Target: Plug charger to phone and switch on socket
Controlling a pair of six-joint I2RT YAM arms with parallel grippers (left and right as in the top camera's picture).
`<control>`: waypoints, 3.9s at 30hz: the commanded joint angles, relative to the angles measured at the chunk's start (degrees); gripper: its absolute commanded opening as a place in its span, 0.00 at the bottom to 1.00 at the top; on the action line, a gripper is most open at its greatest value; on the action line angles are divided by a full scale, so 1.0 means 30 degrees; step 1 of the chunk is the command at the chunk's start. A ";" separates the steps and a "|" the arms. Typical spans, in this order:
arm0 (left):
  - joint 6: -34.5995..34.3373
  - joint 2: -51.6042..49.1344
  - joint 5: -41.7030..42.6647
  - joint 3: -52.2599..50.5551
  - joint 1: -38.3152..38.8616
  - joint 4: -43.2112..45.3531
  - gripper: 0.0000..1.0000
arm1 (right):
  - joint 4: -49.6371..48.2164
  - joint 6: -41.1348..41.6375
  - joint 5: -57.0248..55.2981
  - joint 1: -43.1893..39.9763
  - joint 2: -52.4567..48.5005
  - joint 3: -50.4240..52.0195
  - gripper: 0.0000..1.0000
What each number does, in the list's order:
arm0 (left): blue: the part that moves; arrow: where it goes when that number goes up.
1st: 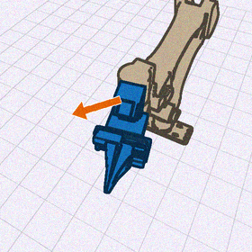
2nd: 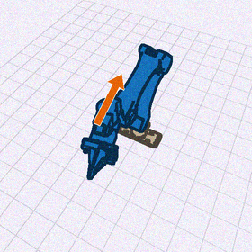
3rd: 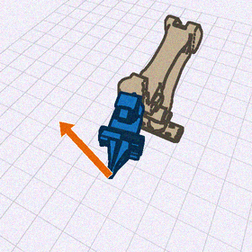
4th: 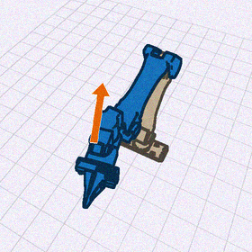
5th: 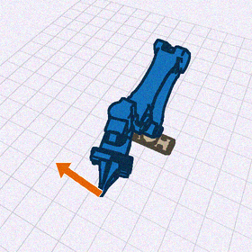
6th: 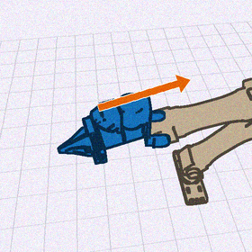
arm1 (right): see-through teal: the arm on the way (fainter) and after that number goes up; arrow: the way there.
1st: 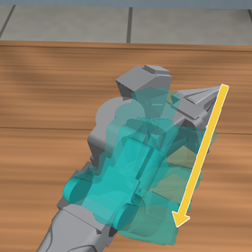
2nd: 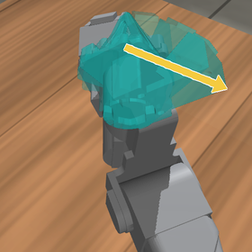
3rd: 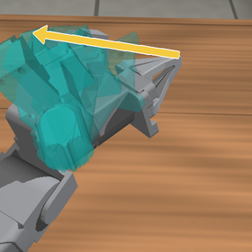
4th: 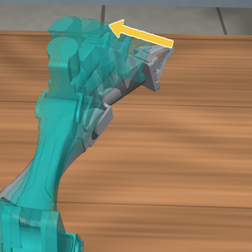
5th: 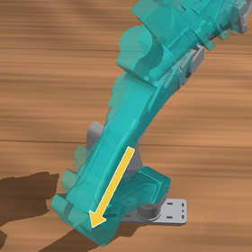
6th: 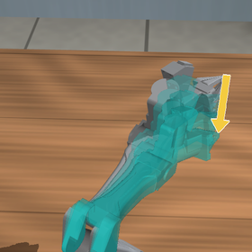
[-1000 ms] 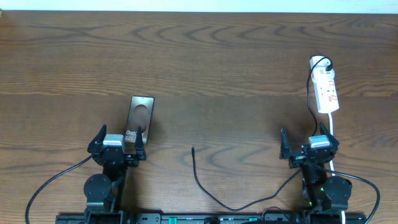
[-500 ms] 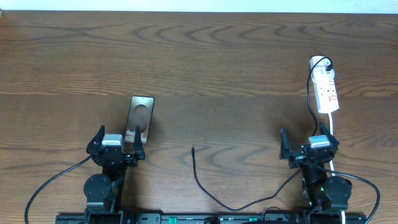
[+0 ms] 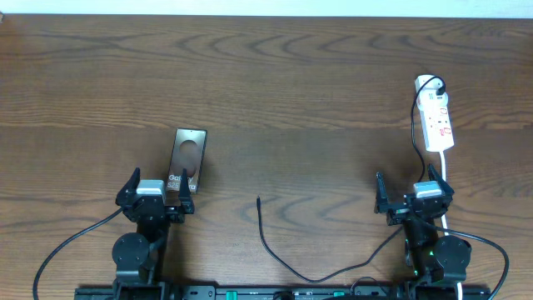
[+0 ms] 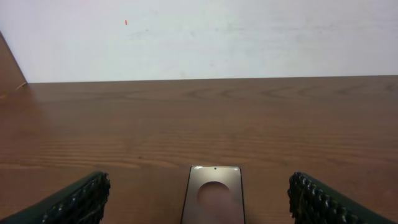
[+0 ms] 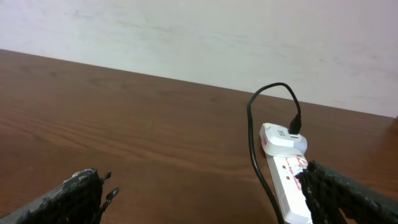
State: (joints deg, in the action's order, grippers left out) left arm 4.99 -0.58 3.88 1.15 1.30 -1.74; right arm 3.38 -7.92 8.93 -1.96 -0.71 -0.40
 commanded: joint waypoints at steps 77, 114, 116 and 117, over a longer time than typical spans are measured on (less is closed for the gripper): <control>0.1676 -3.6880 0.0000 2.9055 -0.0153 -1.5198 0.92 | 0.0095 0.0204 -0.0277 0.0073 0.0138 0.0029 0.99; 0.1100 -3.6880 0.0022 2.5216 -0.0066 -1.6196 0.92 | 0.0095 0.0204 -0.0277 0.0073 0.0138 0.0029 0.99; 0.1100 -3.6880 -0.0036 2.5216 -0.0066 -1.6189 0.92 | 0.0095 0.0204 -0.0277 0.0073 0.0138 0.0029 0.99; 0.1100 -3.6880 -0.0029 2.5216 -0.0066 -1.6181 0.92 | 0.0102 0.0204 -0.0277 0.0073 0.0138 0.0029 0.99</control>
State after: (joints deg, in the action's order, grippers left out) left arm 7.57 -111.00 5.41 77.36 1.15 -50.13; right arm 3.42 -7.92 8.10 -1.96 -0.67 -0.38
